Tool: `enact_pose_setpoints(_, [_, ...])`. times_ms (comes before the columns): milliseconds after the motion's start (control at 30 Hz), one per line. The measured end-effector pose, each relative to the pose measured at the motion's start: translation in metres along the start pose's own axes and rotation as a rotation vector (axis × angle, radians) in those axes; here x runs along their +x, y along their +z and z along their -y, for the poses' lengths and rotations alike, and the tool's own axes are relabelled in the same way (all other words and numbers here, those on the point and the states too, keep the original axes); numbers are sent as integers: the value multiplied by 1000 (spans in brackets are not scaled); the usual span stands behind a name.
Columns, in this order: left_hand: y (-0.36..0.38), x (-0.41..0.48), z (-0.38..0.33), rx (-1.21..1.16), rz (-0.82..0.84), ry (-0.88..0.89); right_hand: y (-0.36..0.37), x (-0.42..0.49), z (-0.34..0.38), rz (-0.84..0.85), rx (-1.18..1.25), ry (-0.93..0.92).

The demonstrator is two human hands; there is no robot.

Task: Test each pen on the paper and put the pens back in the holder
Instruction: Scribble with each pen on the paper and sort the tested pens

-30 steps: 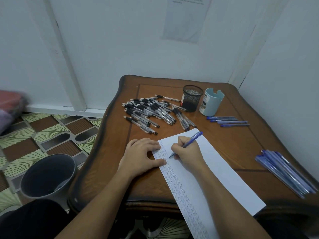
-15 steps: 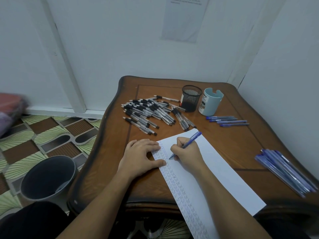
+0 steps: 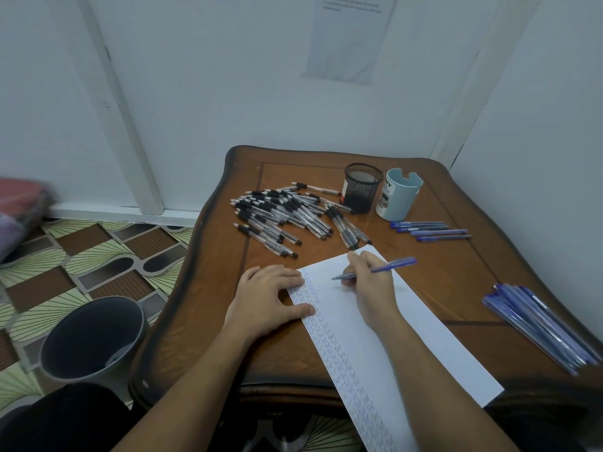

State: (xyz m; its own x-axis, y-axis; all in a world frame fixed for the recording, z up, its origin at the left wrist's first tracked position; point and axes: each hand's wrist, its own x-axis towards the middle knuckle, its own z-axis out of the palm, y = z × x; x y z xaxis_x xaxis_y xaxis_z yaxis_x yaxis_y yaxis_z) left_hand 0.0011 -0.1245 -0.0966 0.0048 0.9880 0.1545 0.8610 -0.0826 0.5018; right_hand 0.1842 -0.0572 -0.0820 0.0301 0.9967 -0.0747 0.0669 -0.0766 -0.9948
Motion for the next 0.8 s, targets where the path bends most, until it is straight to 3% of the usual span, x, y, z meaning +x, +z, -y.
enact_pose_setpoints(167, [-1,0,-1,2,10,-7,-4,7,8,0,182,173])
enact_pose_setpoints(433, [-1,-1,2,3,14,6,-7,10,17,58,131,163])
enact_pose_setpoints(533, [-1,0,4,14,22,15,-23,14,25,107,-102,179])
enact_pose_setpoints(633, [0,1,5,29,17,28,-56,19,38,158,-387,82])
enact_pose_setpoints(800, [2,2,5,19,-8,32,-146,24,49,90,-1019,-76])
